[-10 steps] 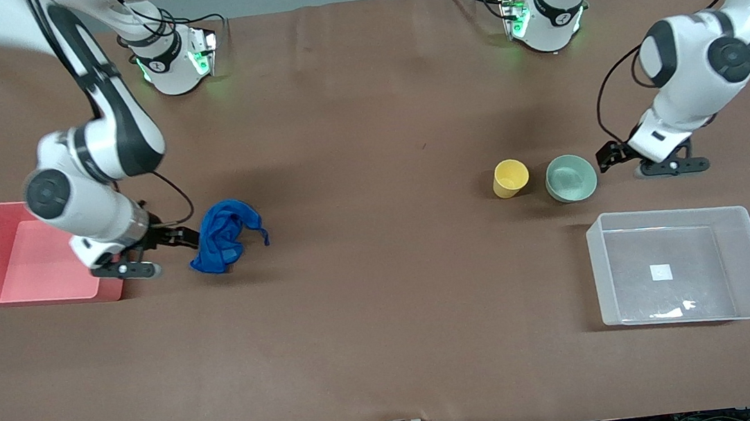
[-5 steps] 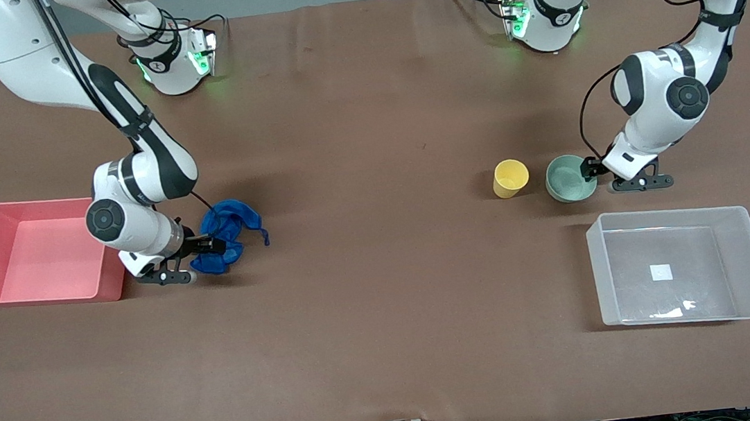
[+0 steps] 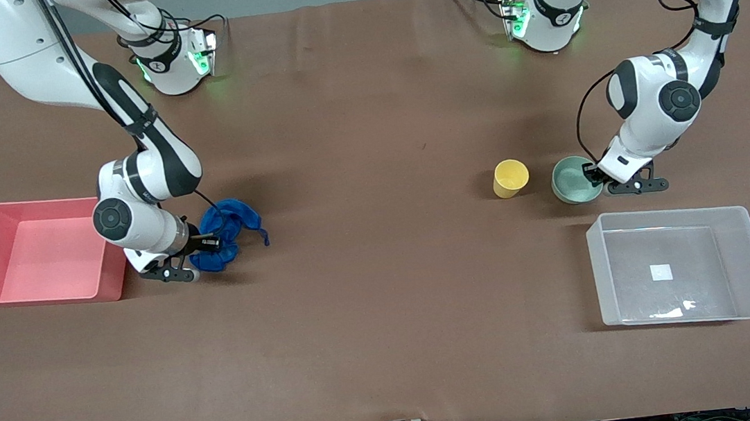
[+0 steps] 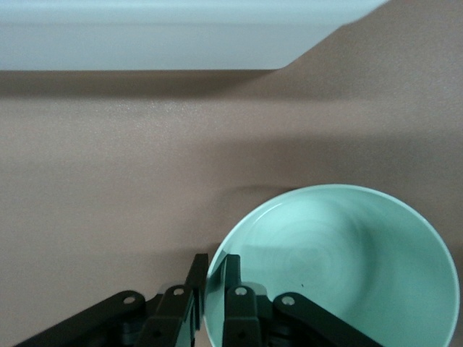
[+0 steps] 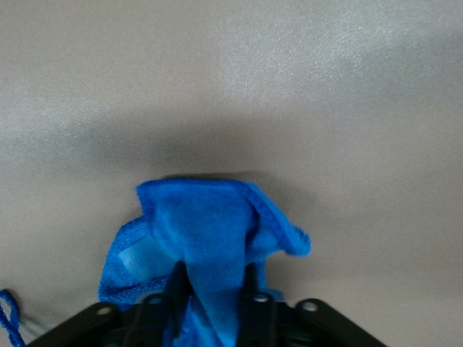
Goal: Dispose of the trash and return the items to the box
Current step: 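Close the right gripper on the cloth while the left gripper grips the bowl rim, then carry the cloth into the pink bin while the left gripper carries the bowl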
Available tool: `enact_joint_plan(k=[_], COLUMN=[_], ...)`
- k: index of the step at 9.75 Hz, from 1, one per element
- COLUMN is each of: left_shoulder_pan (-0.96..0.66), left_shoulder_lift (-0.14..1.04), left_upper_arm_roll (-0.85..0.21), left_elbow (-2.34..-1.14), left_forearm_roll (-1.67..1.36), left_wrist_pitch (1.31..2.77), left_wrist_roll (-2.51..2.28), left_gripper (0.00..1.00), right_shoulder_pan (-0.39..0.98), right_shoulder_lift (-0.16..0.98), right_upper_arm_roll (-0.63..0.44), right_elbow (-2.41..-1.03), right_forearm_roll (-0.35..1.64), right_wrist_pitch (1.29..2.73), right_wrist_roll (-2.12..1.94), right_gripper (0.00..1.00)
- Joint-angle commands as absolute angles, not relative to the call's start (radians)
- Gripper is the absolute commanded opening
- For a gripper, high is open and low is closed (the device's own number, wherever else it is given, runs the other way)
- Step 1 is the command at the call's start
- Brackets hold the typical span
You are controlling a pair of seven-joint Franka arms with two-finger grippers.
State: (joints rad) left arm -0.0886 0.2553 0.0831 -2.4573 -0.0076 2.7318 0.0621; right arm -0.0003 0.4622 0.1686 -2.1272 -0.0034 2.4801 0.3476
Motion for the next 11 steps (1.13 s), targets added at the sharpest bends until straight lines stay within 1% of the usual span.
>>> enact_joint_plan(k=[1, 2, 3, 4, 5, 6, 7, 9, 10, 11], left_shoulder_pan=[-0.092, -0.092, -0.089, -0.087, -0.087, -0.086, -0.086, -0.081, -0.077, -0.077], left_shoulder_lift=[0.179, 0.088, 0.025, 0.015, 0.034, 0.104, 0.200, 0.393, 0.475, 0.520], left_upper_arm_roll=[0.083, 0.086, 0.092, 0.112, 0.148, 0.173, 0.178, 0.186, 0.201, 0.204], left_elbow=[-2.464, -2.453, -2.400, -2.317, -2.216, -2.100, -1.974, -1.738, -1.648, -1.585], left_forearm_roll=[0.000, 0.000, 0.000, -0.002, -0.002, -0.011, -0.061, -0.096, -0.135, -0.150], left_wrist_pitch=[2.712, 2.572, 2.437, 2.328, 2.251, 2.218, 2.185, 2.171, 2.169, 2.163], left_wrist_roll=[0.078, 0.081, 0.095, 0.119, 0.152, 0.176, 0.179, 0.193, 0.193, 0.199], left_gripper=[0.01, 0.00, 0.00, 0.00, 0.00, 0.00, 0.00, 0.00, 0.00, 0.00], right_shoulder_pan=[-0.002, -0.008, -0.014, -0.034, -0.055, -0.063, -0.060, -0.064, -0.067, -0.072], right_shoulder_lift=[0.422, 0.388, 0.364, 0.347, 0.316, 0.273, 0.237, 0.230, 0.235, 0.245], right_upper_arm_roll=[0.172, 0.172, 0.169, 0.166, 0.157, 0.108, 0.044, -0.100, -0.159, -0.216], right_elbow=[-2.099, -2.012, -1.906, -1.800, -1.734, -1.702, -1.695, -1.697, -1.698, -1.706], right_forearm_roll=[-0.012, -0.012, -0.012, -0.014, -0.015, -0.020, -0.031, -0.133, -0.161, -0.161], right_wrist_pitch=[2.386, 2.223, 2.050, 1.904, 1.817, 1.774, 1.766, 1.773, 1.811, 1.875], right_wrist_roll=[0.380, 0.376, 0.373, 0.371, 0.345, 0.275, 0.190, -0.020, -0.125, -0.234], right_gripper=[0.01, 0.01, 0.01, 0.01, 0.01, 0.01, 0.01, 0.01, 0.01, 0.01])
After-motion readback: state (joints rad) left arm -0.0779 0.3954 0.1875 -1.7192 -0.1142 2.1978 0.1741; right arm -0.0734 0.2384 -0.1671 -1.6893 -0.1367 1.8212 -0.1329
